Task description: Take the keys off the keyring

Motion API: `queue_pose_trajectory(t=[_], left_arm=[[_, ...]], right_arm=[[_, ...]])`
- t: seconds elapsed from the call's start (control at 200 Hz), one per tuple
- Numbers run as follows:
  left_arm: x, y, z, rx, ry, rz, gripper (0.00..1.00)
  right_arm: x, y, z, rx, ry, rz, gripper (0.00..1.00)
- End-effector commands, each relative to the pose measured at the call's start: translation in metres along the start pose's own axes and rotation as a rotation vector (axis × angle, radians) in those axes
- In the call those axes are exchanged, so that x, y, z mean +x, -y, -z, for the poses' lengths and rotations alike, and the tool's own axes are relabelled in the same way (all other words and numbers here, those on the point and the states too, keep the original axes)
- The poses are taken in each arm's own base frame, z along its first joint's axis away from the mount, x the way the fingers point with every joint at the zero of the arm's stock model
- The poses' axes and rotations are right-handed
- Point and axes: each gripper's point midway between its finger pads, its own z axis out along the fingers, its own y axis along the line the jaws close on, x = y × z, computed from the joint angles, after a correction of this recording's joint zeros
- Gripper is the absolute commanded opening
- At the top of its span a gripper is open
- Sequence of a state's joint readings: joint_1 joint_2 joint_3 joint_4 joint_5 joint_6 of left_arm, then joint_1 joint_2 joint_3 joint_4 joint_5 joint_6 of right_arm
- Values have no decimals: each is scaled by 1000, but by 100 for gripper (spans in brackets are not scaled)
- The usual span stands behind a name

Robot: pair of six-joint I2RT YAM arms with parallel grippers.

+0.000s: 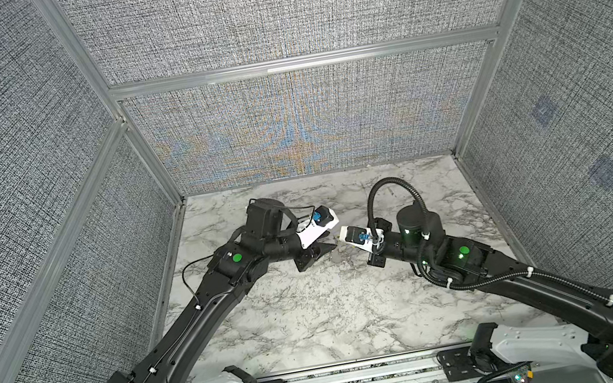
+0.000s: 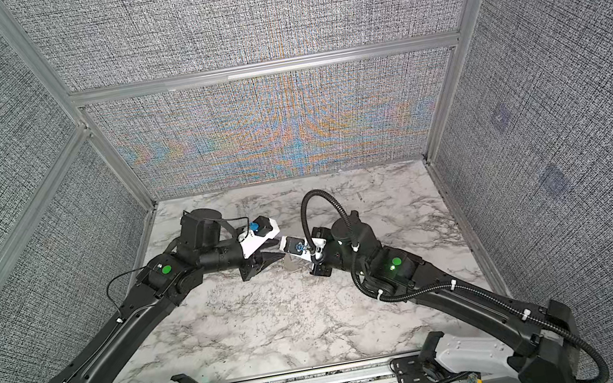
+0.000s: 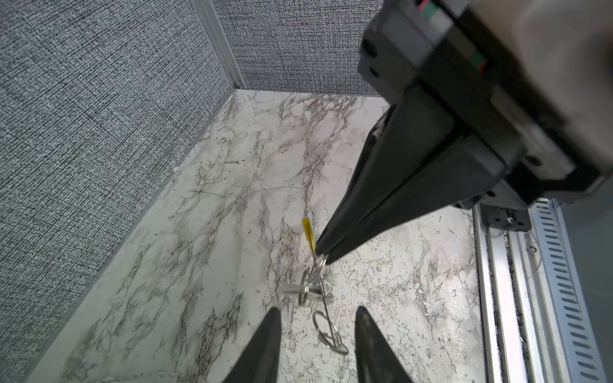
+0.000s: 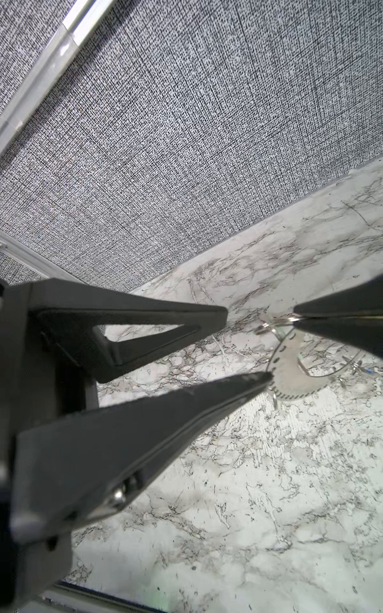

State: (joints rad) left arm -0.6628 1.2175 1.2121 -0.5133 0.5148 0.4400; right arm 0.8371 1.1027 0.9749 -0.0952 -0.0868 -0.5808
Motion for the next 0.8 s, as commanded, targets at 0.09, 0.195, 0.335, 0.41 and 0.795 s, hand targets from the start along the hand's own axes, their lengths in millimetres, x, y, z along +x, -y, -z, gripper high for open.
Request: queue_pose_trajectory(t=[0.09, 0.195, 0.335, 0.41, 0.795], left_arm=[[-3, -16, 5, -128, 101, 15, 43], [-1, -18, 7, -151, 138, 27, 43], [1, -15, 5, -133, 182, 43, 43], [4, -12, 4, -110, 203, 56, 44], [2, -5, -1, -43, 342, 159, 49]], right_arm=[[-10, 5, 3, 12, 32, 8, 0], [-11, 3, 5, 7, 41, 9, 0], [-14, 3, 6, 3, 59, 9, 0], [-18, 3, 8, -3, 82, 7, 0], [-25, 9, 6, 6, 108, -30, 0]])
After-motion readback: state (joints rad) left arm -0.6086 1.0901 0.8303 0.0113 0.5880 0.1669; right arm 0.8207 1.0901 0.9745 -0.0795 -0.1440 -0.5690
